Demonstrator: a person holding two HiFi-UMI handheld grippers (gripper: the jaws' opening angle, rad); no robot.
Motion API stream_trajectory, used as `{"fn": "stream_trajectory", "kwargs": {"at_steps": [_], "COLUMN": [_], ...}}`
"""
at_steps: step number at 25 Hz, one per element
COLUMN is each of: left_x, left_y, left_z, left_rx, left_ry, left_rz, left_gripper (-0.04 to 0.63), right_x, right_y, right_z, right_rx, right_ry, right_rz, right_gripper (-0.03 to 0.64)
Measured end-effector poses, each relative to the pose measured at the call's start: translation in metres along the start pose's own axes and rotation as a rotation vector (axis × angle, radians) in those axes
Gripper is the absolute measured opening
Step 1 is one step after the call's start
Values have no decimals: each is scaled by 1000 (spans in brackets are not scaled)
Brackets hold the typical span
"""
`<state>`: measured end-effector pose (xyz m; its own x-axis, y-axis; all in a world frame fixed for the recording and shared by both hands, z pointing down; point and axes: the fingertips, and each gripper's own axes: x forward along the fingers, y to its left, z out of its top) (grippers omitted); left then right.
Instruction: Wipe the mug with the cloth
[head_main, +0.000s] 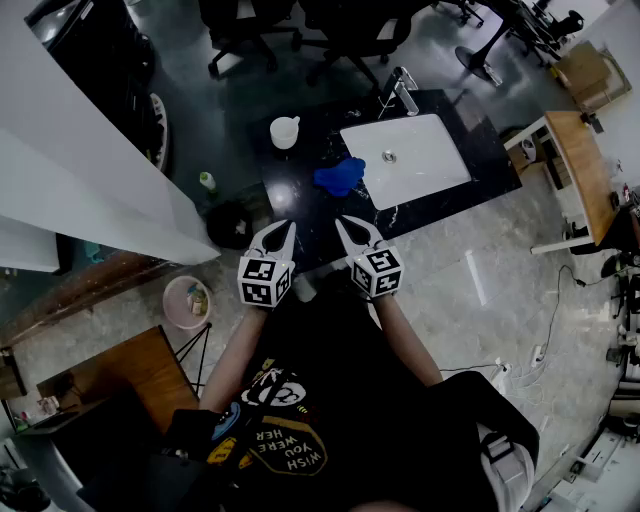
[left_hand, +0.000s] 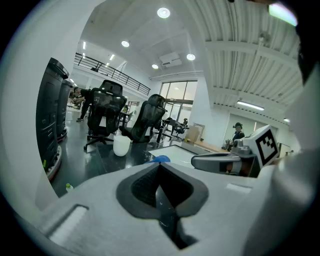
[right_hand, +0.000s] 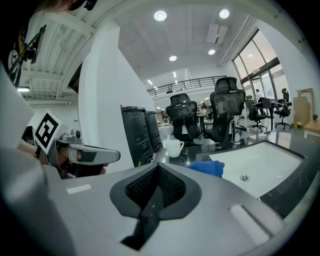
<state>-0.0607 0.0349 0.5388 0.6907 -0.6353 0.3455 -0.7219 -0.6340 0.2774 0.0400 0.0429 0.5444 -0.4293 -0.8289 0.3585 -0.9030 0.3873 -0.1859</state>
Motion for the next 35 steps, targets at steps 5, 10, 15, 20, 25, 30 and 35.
{"fn": "stream_trajectory", "kwargs": {"at_steps": [5, 10, 15, 20, 25, 30, 35], "left_x": [3, 7, 15, 34, 47, 60, 74], "left_y": [1, 5, 0, 1, 5, 19, 25], "left_z": [0, 2, -1, -6, 3, 10, 10], "left_rx": [-7, -21, -47, -85, -87, -120, -147], "left_ry": [4, 3, 11, 30, 35, 35, 43], "left_rz": [-2, 2, 8, 35, 92, 191, 263], "left_gripper": [2, 2, 2, 2, 2, 2, 2], "right_x": [1, 6, 4, 19, 51, 90, 118], "right_y": [-4, -9, -19, -43, -76, -105, -133], "right_z": [-1, -3, -3, -6, 2, -3, -22], "right_rx": [4, 8, 36, -31, -163, -289, -387], "right_ry": [9, 17, 19, 80, 137, 233, 329], "right_rz": [-5, -13, 6, 40, 102, 175, 180], "right_gripper": [2, 2, 3, 43, 4, 14, 158]}}
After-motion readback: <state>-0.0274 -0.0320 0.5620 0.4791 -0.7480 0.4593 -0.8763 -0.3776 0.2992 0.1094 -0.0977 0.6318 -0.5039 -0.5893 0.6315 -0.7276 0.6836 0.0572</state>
